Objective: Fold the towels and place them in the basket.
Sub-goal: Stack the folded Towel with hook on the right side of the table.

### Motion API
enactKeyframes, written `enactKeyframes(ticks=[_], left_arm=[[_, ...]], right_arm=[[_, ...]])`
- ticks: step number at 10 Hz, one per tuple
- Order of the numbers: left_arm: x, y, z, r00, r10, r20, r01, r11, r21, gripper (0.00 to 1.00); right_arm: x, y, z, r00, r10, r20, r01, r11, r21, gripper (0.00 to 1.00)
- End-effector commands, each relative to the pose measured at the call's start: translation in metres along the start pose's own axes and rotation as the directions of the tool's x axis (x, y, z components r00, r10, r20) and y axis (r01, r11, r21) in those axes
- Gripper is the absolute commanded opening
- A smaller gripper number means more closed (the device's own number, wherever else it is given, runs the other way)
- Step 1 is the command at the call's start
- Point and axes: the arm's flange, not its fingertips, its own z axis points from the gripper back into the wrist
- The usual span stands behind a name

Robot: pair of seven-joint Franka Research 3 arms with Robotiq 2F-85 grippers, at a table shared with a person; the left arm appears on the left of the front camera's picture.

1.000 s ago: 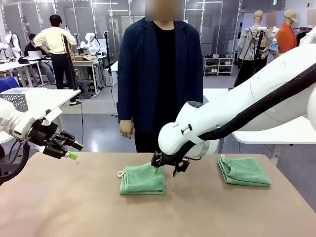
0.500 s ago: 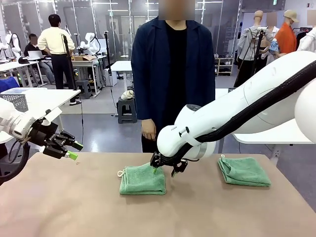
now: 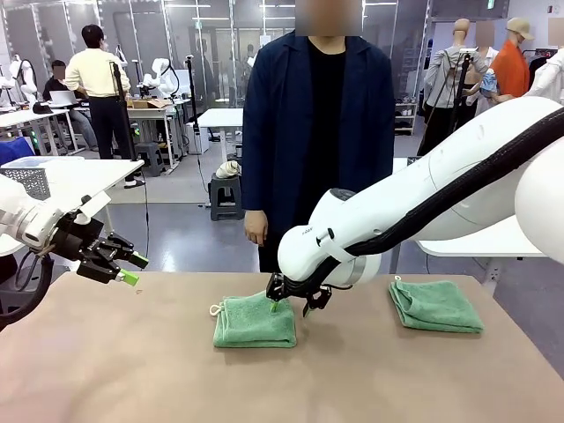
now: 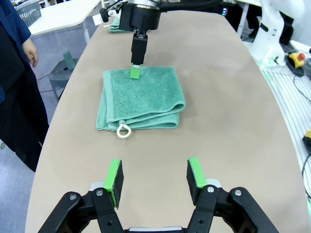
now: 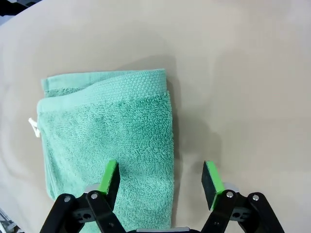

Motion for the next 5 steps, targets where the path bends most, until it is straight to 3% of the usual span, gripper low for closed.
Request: enactKeyframes(ticks=[1, 2, 3, 4, 5], left_arm=[[0.0017, -0.0004, 0.0011, 1.000, -0.004, 0.000, 0.004, 1.000, 0.002, 0.68], [0.0017, -0.0004, 0.0011, 1.000, -0.004, 0.000, 0.004, 1.000, 0.002, 0.68], [0.0017, -0.0004, 0.0011, 1.000, -0.004, 0.000, 0.004, 1.000, 0.002, 0.68], [0.0017, -0.0004, 0.0011, 1.000, -0.004, 0.000, 0.004, 1.000, 0.002, 0.68], [0.0017, -0.0004, 0.0011, 1.000, -0.004, 0.000, 0.004, 1.000, 0.002, 0.68]], right_arm=[[0.0022, 0.0021, -0.0036, 1.000, -0.014, 0.009, 0.014, 1.000, 0.014, 0.66], [0.0019, 0.0013, -0.0043, 1.000, -0.012, 0.007, 0.012, 1.000, 0.014, 0.48], [0.0012, -0.0002, -0.0060, 1.000, -0.013, 0.002, 0.013, 1.000, 0.013, 0.46], [0.0005, -0.0014, -0.0077, 1.000, -0.015, -0.001, 0.015, 1.000, 0.016, 0.54], [0.0000, -0.0017, -0.0090, 1.000, -0.015, -0.002, 0.015, 1.000, 0.020, 0.26]])
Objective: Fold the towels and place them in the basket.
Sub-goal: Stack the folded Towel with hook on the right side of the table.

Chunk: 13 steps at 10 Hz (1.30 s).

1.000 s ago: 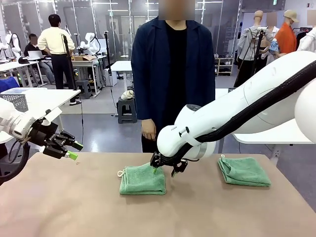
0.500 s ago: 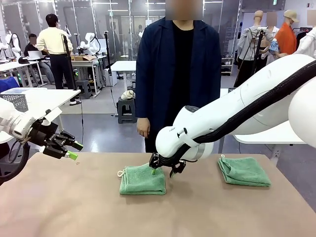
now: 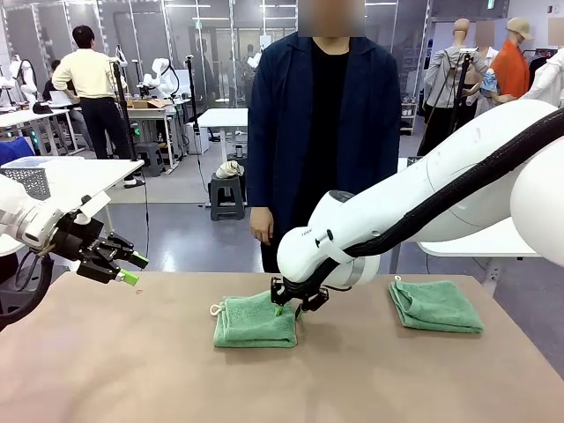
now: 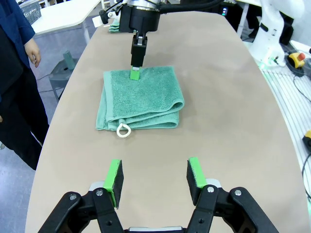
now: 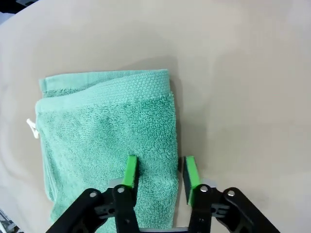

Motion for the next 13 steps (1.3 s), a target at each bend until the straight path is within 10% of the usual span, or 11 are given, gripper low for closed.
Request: enactKeyframes(ticks=[1, 2, 3, 4, 13], left_arm=[[0.0017, -0.0004, 0.0011, 1.000, -0.004, 0.000, 0.004, 1.000, 0.002, 0.68], [0.0017, -0.0004, 0.0011, 1.000, -0.004, 0.000, 0.004, 1.000, 0.002, 0.68], [0.0017, -0.0004, 0.0011, 1.000, -0.004, 0.000, 0.004, 1.000, 0.002, 0.68], [0.0017, -0.0004, 0.0011, 1.000, -0.004, 0.000, 0.004, 1.000, 0.002, 0.68], [0.0017, -0.0004, 0.0011, 1.000, -0.004, 0.000, 0.004, 1.000, 0.002, 0.68]], right_arm=[[-0.0007, -0.0009, -0.0058, 1.000, -0.012, -0.001, 0.012, 1.000, 0.023, 0.35], [-0.0008, 0.0002, -0.0051, 1.000, -0.011, -0.011, 0.012, 1.000, 0.024, 0.07], [-0.0010, 0.0016, -0.0034, 1.000, -0.008, -0.020, 0.008, 1.000, 0.022, 0.15], [-0.0013, 0.0033, -0.0011, 0.999, -0.002, -0.036, 0.003, 1.000, 0.014, 0.00], [-0.0008, 0.0050, 0.0007, 0.999, 0.004, -0.041, -0.004, 1.000, -0.003, 0.00]])
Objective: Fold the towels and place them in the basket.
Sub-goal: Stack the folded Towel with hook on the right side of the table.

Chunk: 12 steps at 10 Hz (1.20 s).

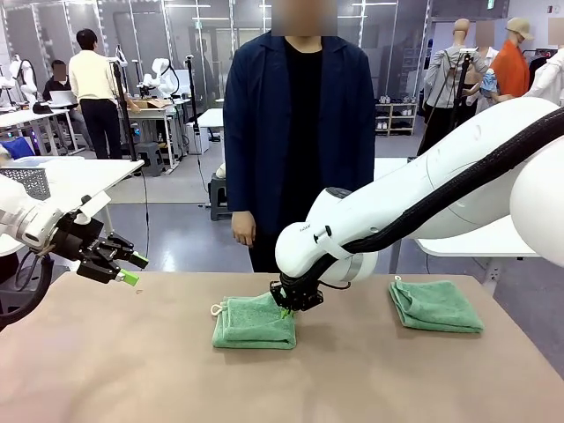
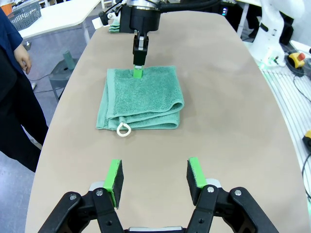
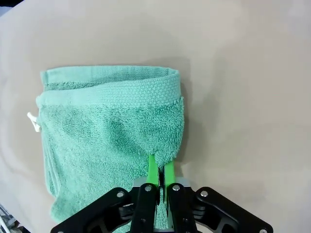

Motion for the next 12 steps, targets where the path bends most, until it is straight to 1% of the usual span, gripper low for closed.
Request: enactKeyframes(ticks=[1, 2, 3, 4, 5, 6, 7, 9, 11, 12], left_arm=[[0.002, 0.000, 0.001, 1.000, -0.004, 0.000, 0.004, 1.000, 0.002, 0.68], [0.002, 0.000, 0.001, 1.000, -0.004, 0.000, 0.004, 1.000, 0.002, 0.68], [0.002, 0.000, 0.001, 1.000, -0.004, 0.000, 0.004, 1.000, 0.002, 0.68], [0.002, 0.000, 0.001, 1.000, -0.004, 0.000, 0.004, 1.000, 0.002, 0.68], [0.002, 0.000, 0.001, 1.000, -0.004, 0.000, 0.004, 1.000, 0.002, 0.68], [0.002, 0.000, 0.001, 1.000, -0.004, 0.000, 0.004, 1.000, 0.002, 0.68], [0.002, 0.000, 0.001, 1.000, -0.004, 0.000, 0.004, 1.000, 0.002, 0.68], [0.002, 0.000, 0.001, 1.000, -0.004, 0.000, 0.004, 1.000, 0.002, 0.68], [0.002, 0.000, 0.001, 1.000, -0.004, 0.000, 0.004, 1.000, 0.002, 0.68], [0.002, 0.000, 0.001, 1.000, -0.004, 0.000, 0.004, 1.000, 0.002, 0.68]], right_arm=[[0.000, 0.000, 0.000, 1.000, 0.000, 0.000, 0.000, 1.000, 0.000, 0.05], [0.003, -0.006, 0.019, 0.998, 0.051, 0.037, -0.051, 0.999, -0.013, 0.05], [0.008, -0.015, 0.036, 0.997, 0.048, 0.057, -0.046, 0.998, -0.035, 0.05], [0.011, -0.025, 0.056, 0.997, 0.047, 0.068, -0.047, 0.999, -0.014, 0.05], [0.012, -0.032, 0.077, 0.993, 0.082, 0.089, -0.082, 0.997, 0.000, 0.05], [0.015, -0.046, 0.099, 0.988, 0.112, 0.110, -0.110, 0.994, -0.021, 0.05], [0.018, -0.061, 0.117, 0.982, 0.143, 0.123, -0.141, 0.990, -0.020, 0.05], [0.017, -0.087, 0.154, 0.979, 0.162, 0.125, -0.156, 0.986, -0.055, 0.05], [0.020, -0.113, 0.183, 0.966, 0.203, 0.162, -0.189, 0.977, -0.095, 0.05], [0.022, -0.128, 0.193, 0.964, 0.211, 0.160, -0.196, 0.975, -0.105, 0.05]])
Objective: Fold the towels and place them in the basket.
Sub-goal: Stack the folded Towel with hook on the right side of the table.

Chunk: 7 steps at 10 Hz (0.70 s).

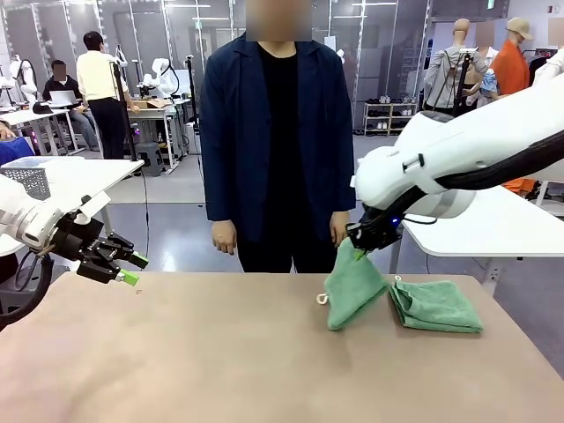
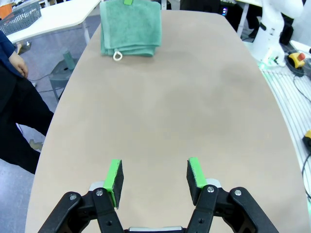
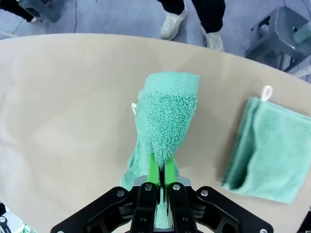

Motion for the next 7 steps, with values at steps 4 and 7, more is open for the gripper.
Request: enactKeyframes(ticks=[4, 7], left_arm=[[0.002, 0.000, 0.001, 1.000, -0.004, 0.000, 0.004, 1.000, 0.002, 0.68], [0.002, 0.000, 0.001, 1.000, -0.004, 0.000, 0.004, 1.000, 0.002, 0.68]], right_arm=[[0.003, -0.058, 0.049, 0.999, 0.035, 0.026, -0.035, 0.999, 0.030, 0.05], [0.009, -0.094, 0.068, 1.000, -0.003, 0.013, 0.003, 0.999, 0.052, 0.05]])
